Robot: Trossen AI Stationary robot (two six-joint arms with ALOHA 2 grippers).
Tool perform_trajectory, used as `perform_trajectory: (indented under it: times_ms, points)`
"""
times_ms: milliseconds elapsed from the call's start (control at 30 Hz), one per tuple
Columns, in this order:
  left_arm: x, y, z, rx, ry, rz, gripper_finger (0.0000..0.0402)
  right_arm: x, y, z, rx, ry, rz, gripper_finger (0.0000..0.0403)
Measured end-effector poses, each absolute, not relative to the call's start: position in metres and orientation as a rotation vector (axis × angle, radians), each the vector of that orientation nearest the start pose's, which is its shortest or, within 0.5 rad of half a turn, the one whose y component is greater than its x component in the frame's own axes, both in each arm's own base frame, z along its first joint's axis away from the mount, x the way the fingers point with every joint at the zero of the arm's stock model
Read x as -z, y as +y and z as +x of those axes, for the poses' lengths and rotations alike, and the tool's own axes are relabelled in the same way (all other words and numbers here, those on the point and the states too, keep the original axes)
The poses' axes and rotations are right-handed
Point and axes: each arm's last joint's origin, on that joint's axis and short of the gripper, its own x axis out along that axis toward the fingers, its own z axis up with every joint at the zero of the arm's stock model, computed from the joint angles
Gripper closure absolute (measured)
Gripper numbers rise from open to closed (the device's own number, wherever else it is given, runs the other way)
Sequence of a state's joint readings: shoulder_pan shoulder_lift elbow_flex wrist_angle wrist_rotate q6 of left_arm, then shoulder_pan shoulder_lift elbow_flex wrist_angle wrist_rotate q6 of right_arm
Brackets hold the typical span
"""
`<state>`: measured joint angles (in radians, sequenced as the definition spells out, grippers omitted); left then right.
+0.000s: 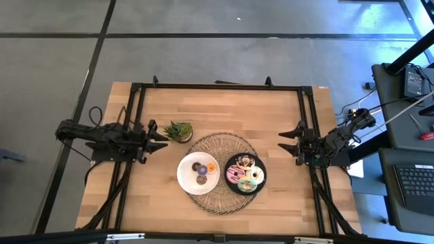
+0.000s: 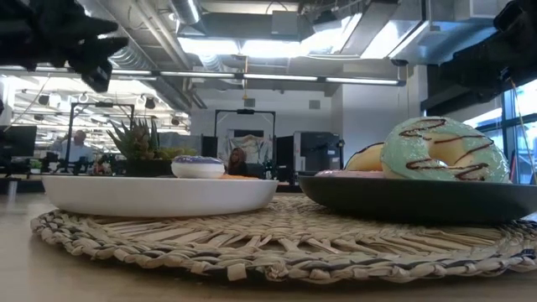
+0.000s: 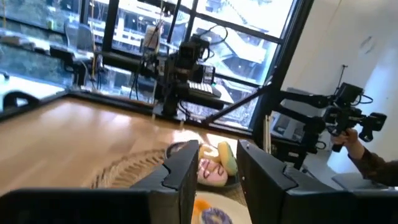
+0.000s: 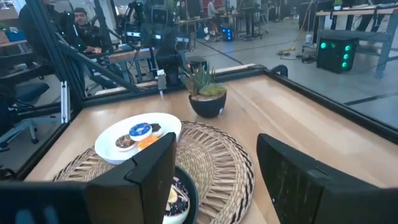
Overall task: Pick & Place donuts
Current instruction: Return to Home Position
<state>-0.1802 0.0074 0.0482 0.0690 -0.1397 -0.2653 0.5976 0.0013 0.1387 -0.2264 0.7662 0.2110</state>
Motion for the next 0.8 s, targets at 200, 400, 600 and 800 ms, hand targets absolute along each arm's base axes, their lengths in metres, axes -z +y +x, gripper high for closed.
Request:
perform_trajectory:
  times_ms: [200, 400, 600, 800]
  points:
    - [-0.174, -0.013, 0.096, 0.032, -0.082, -0.316, 0.0296, -0.189, 0.028, 0.076, 0.175, 0.05, 0.167, 0.0178]
    - [-0.174, -0.012, 0.096, 0.011, -0.084, -0.293, 0.0293, -0.189, 0.028, 0.076, 0.176, 0.05, 0.17, 0.0178]
    - [-0.171, -0.012, 0.096, -0.005, -0.053, -0.284, 0.0297, -0.189, 0.028, 0.076, 0.176, 0.05, 0.169, 0.0178]
    - [-0.17, -0.012, 0.096, 0.0, -0.048, -0.284, 0.0294, -0.174, 0.033, 0.084, 0.146, -0.024, 0.15, 0.0178]
